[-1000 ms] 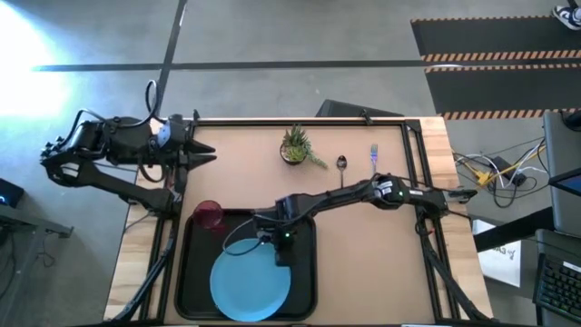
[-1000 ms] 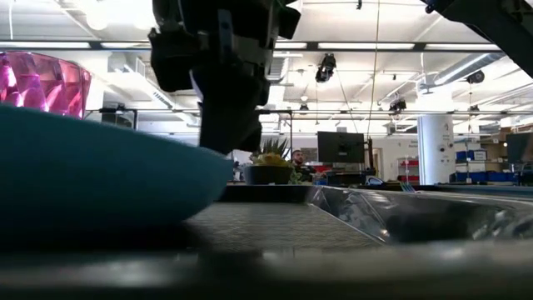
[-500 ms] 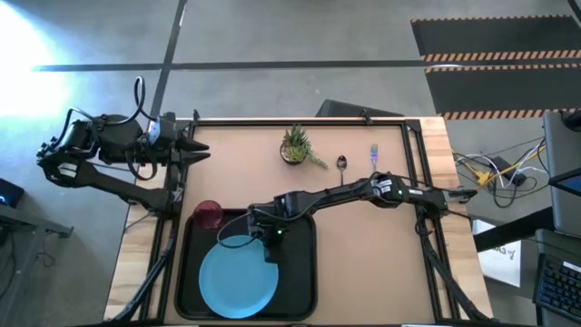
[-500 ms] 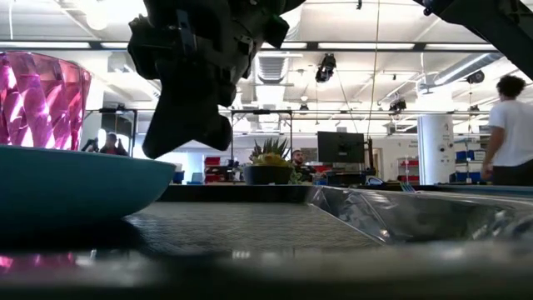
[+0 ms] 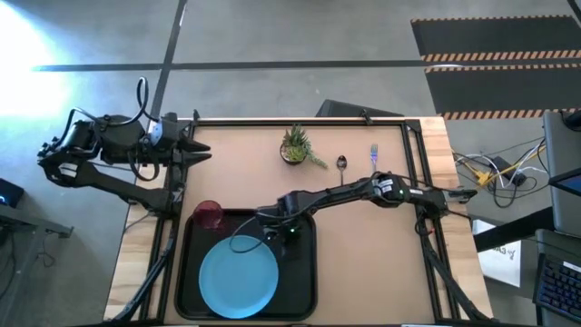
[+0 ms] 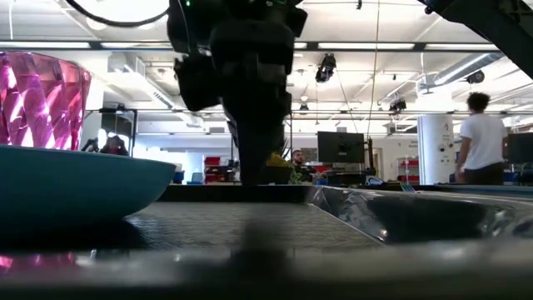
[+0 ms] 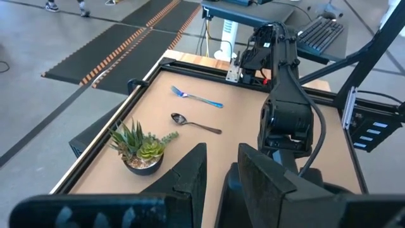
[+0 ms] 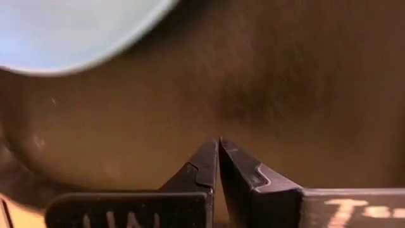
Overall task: Pick and place plate/cup/fork/spoon on tray
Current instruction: Adjust the black serving tray
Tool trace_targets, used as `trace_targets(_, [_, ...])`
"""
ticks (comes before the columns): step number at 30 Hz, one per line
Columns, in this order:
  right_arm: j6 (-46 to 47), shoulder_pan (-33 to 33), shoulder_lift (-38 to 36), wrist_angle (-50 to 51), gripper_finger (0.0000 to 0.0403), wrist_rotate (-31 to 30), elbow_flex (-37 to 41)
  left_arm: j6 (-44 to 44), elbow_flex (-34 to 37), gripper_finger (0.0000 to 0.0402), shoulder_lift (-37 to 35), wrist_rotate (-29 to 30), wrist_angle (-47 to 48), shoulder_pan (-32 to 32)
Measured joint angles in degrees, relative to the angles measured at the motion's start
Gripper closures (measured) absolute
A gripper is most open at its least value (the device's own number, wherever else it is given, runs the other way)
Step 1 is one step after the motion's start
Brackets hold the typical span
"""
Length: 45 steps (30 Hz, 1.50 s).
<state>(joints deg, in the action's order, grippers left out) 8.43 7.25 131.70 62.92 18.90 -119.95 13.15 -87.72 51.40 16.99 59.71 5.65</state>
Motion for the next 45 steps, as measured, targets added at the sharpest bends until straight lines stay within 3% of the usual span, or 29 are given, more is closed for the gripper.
trace_targets(18, [-1.81, -0.21, -3.1, 4.44, 0.0394, -3.22, 12.51, 0.02, 0.0, 0.0329, 0.48, -0.01, -0.03, 0.01])
trace_targets(26, [1.98, -2.0, -12.83, 5.37, 0.0394, -10.28, 23.69, 0.03, 0.0, 0.0329, 1.09, 0.0, -0.09, 0.01])
trace_targets(33, [8.78, -2.64, -23.82, 0.36, 0.0394, -13.92, 34.26, 0.04, 0.0, 0.0329, 1.85, 0.0, -0.26, 0.0])
trace_targets(41, [14.46, -3.63, -35.21, -5.82, 0.0394, -27.35, 40.13, 0.0, 0.0, 0.0329, 3.4, 0.24, -0.79, 0.0])
trace_targets(45, [14.59, -5.48, -39.12, -6.26, 0.0394, -29.51, 41.67, 0.0, 0.01, 0.0329, 4.22, 0.32, -0.87, 0.0])
